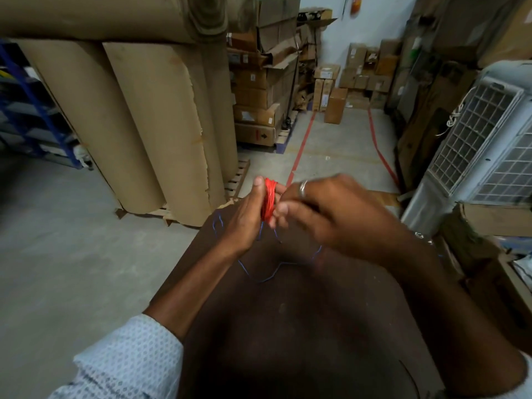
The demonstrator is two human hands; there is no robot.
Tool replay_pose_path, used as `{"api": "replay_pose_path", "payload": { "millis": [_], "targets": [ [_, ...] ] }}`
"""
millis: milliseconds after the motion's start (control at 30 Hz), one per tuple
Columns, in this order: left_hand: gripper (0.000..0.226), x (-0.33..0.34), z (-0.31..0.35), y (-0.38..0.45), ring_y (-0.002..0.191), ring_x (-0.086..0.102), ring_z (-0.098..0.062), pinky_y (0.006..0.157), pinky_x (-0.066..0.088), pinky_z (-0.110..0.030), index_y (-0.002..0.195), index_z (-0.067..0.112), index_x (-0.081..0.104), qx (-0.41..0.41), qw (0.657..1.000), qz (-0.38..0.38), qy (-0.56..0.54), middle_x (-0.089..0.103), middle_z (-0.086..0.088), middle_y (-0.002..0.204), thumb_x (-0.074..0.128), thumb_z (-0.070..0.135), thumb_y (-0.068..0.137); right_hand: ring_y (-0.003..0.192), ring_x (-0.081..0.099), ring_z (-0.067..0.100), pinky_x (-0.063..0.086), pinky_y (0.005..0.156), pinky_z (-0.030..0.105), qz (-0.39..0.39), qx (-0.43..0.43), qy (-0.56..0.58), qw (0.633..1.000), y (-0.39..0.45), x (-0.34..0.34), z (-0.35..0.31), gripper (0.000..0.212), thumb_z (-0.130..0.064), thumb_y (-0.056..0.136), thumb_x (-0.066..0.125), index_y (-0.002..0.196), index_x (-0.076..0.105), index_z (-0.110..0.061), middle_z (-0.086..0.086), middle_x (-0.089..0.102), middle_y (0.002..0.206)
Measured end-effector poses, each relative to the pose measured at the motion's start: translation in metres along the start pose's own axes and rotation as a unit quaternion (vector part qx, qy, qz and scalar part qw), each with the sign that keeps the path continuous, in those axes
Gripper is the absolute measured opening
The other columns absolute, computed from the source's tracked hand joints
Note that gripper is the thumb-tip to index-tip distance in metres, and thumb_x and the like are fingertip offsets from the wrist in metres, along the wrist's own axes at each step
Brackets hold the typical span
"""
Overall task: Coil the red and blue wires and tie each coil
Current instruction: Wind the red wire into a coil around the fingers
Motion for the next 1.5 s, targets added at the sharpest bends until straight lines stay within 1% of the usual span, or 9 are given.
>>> {"api": "replay_pose_path", "payload": {
  "millis": [233, 467, 667, 933, 1000, 1067, 1200, 1367, 1500],
  "targets": [
    [0.082, 0.044, 0.024, -0.017, 0.046, 0.052, -0.019, 0.046, 0.030, -0.030, 0.106, 0.001, 0.056, 0.047, 0.992, -0.118, -0.012, 0.065, -0.022, 0.076, 0.015, 0.071, 0.092, 0.080, 0.066, 0.008, 0.055, 0.072, 0.036, 0.115, -0.003, 0.021, 0.993, 0.041, -0.045, 0.062, 0.014, -0.034, 0.085, 0.077, 0.093, 0.078, -0.022, -0.004, 0.074, 0.090],
    [0.076, 0.034, 0.035, -0.003, 0.035, 0.049, -0.013, 0.040, 0.023, -0.026, 0.097, 0.003, 0.056, 0.036, 0.989, -0.081, -0.115, 0.063, -0.014, 0.064, 0.004, 0.058, 0.093, 0.073, 0.064, 0.011, 0.053, 0.070, 0.036, 0.134, 0.078, 0.222, 0.963, 0.032, 0.043, 0.120, 0.014, -0.023, 0.097, 0.057, 0.089, 0.068, -0.024, 0.008, 0.070, 0.079],
    [0.072, 0.011, 0.030, 0.007, 0.054, 0.056, -0.018, 0.053, 0.038, -0.028, 0.110, 0.006, 0.054, 0.027, 0.977, -0.029, -0.208, 0.063, -0.010, 0.075, 0.008, 0.060, 0.100, 0.064, 0.063, 0.011, 0.050, 0.067, 0.032, 0.051, 0.179, 0.260, 0.947, -0.017, 0.161, 0.102, 0.024, -0.021, 0.104, 0.046, 0.095, 0.068, -0.018, 0.001, 0.067, 0.070],
    [0.063, -0.025, -0.021, 0.015, 0.052, 0.058, -0.018, 0.052, 0.042, -0.026, 0.114, 0.006, 0.050, -0.013, 0.988, 0.077, -0.136, 0.064, -0.006, 0.070, 0.024, 0.059, 0.092, 0.077, 0.060, 0.013, 0.051, 0.075, 0.028, -0.017, 0.134, 0.165, 0.977, -0.057, 0.154, 0.033, 0.027, -0.011, 0.094, 0.055, 0.119, 0.065, -0.009, -0.004, 0.062, 0.086],
    [0.061, -0.027, -0.026, 0.015, 0.051, 0.057, -0.018, 0.052, 0.041, -0.027, 0.112, 0.007, 0.052, -0.017, 0.991, 0.072, -0.109, 0.063, -0.005, 0.069, 0.023, 0.057, 0.092, 0.082, 0.067, 0.018, 0.056, 0.077, 0.038, -0.010, 0.106, 0.145, 0.984, -0.061, 0.130, 0.030, 0.030, -0.031, 0.094, 0.051, 0.113, 0.067, -0.013, -0.004, 0.070, 0.090],
    [0.061, -0.027, -0.028, 0.015, 0.049, 0.056, -0.017, 0.052, 0.040, -0.028, 0.110, 0.007, 0.052, -0.016, 0.992, 0.060, -0.109, 0.063, -0.005, 0.067, 0.021, 0.056, 0.092, 0.072, 0.064, 0.013, 0.050, 0.066, 0.031, 0.016, 0.104, 0.121, 0.987, -0.060, 0.096, 0.031, 0.046, -0.048, 0.094, 0.037, 0.097, 0.069, -0.015, -0.002, 0.070, 0.080],
    [0.063, -0.030, -0.024, 0.021, 0.045, 0.054, -0.016, 0.048, 0.040, -0.024, 0.108, 0.005, 0.052, -0.017, 0.990, 0.056, -0.132, 0.063, -0.005, 0.064, 0.019, 0.056, 0.093, 0.066, 0.060, 0.012, 0.031, 0.058, 0.024, 0.020, 0.074, 0.018, 0.997, -0.056, 0.060, 0.021, 0.032, -0.046, 0.099, 0.042, 0.076, 0.057, -0.029, -0.015, 0.045, 0.065],
    [0.067, -0.039, -0.023, 0.024, 0.047, 0.053, -0.016, 0.049, 0.041, -0.024, 0.114, 0.002, 0.050, -0.025, 0.985, 0.065, -0.157, 0.061, -0.005, 0.067, 0.014, 0.057, 0.101, 0.086, 0.067, 0.016, 0.050, 0.071, 0.034, -0.051, 0.084, -0.070, 0.993, -0.065, 0.058, 0.010, 0.071, -0.062, 0.087, 0.004, 0.097, 0.064, -0.026, -0.005, 0.067, 0.090],
    [0.069, -0.039, -0.026, 0.024, 0.049, 0.054, -0.016, 0.048, 0.044, -0.022, 0.118, 0.000, 0.049, -0.040, 0.981, 0.057, -0.184, 0.061, -0.007, 0.069, 0.016, 0.058, 0.102, 0.074, 0.069, 0.016, 0.050, 0.060, 0.031, -0.040, 0.060, -0.108, 0.992, -0.070, 0.051, 0.000, 0.057, -0.056, 0.093, 0.017, 0.088, 0.067, -0.028, -0.005, 0.069, 0.080]
  ]
}}
Point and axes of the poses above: each hand's wrist, its own y-axis towards the middle knuckle, its own x-axis out of the palm, z = x × y, the point moved 10 cm from there along y, towards the middle knuckle
